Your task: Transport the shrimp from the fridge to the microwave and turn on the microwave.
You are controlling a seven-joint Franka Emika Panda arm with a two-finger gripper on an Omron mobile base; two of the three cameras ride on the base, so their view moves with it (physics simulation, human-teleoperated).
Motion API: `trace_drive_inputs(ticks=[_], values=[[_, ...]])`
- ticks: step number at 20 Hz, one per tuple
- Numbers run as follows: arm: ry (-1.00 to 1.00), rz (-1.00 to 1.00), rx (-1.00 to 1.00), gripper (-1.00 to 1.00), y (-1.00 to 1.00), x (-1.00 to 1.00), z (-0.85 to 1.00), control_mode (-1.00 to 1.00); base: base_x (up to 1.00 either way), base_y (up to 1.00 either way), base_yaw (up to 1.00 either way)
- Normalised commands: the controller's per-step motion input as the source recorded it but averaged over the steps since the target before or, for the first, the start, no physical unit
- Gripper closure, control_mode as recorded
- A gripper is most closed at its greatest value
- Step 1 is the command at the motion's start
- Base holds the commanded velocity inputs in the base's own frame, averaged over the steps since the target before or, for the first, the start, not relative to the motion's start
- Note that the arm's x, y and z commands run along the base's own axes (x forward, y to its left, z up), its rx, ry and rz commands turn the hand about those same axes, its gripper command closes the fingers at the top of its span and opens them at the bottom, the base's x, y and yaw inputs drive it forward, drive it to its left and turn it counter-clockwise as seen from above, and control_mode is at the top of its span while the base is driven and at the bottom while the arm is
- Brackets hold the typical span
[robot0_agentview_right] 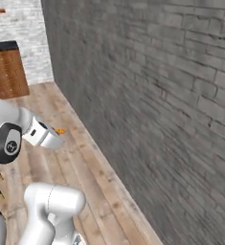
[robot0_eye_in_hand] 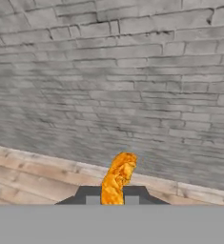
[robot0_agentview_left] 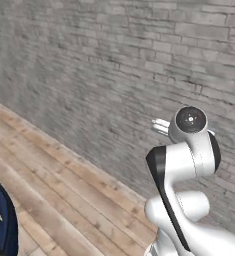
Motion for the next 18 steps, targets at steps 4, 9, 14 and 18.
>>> trace_drive_inputs(ticks=[4, 9, 14, 18], values=[[0.00, 0.00, 0.00, 1.00, 0.00, 0.00, 0.00, 1.00, 0.91, -0.04, 0.50], [0.00, 0.00, 0.00, 1.00, 0.00, 0.00, 0.00, 1.00, 0.97, -0.02, 0.47], [0.00, 0.00, 0.00, 1.00, 0.00, 0.00, 0.00, 1.00, 1.00, -0.12, 0.45], [0.00, 0.00, 0.00, 1.00, 0.00, 0.00, 0.00, 1.00, 1.00, -0.38, 0.42]])
